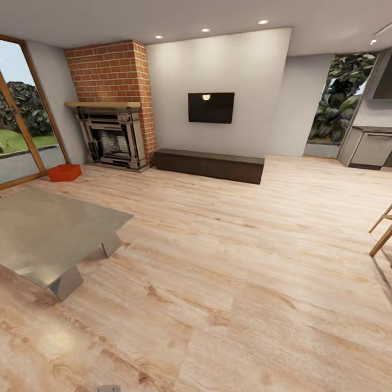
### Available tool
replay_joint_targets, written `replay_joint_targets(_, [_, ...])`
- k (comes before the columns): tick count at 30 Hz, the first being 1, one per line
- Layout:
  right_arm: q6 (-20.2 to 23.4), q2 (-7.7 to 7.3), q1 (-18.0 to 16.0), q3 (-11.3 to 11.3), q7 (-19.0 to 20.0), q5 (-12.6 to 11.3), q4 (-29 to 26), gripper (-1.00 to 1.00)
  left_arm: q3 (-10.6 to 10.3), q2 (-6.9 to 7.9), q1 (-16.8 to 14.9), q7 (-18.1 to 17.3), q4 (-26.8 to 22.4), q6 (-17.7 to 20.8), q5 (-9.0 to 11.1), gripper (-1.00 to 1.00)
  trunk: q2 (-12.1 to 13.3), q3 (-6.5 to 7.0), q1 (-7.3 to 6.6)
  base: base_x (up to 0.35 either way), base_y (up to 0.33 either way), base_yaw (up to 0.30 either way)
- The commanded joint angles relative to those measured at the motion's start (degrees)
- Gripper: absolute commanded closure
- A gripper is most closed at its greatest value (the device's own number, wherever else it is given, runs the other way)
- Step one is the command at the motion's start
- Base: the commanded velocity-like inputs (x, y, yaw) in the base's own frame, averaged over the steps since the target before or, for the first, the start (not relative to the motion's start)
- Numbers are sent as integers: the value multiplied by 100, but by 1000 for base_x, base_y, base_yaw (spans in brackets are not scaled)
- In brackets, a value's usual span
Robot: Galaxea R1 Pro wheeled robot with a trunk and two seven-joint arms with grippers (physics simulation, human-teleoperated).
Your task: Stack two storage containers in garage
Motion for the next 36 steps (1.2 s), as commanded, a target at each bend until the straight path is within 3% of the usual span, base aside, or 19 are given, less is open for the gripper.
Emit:
replay_joint_targets(1, [-7, 0, -3, 1, 6, 38, 2, -100, -48, -4, -9, 1, 21, -35, 48, -100, -2, -5, 3, 340, 0, 0])
replay_joint_targets(30, [-15, -9, -3, 1, 6, 38, 2, -100, -48, -6, -10, 1, 21, -36, 48, -100, -2, -5, 3, 340, 0, 0])
replay_joint_targets(36, [85, -30, 146, -72, -30, -34, 198, -100, -134, 190, 188, 124, 137, 34, -59, -100, -2, -5, 3, 0, 0, 0])
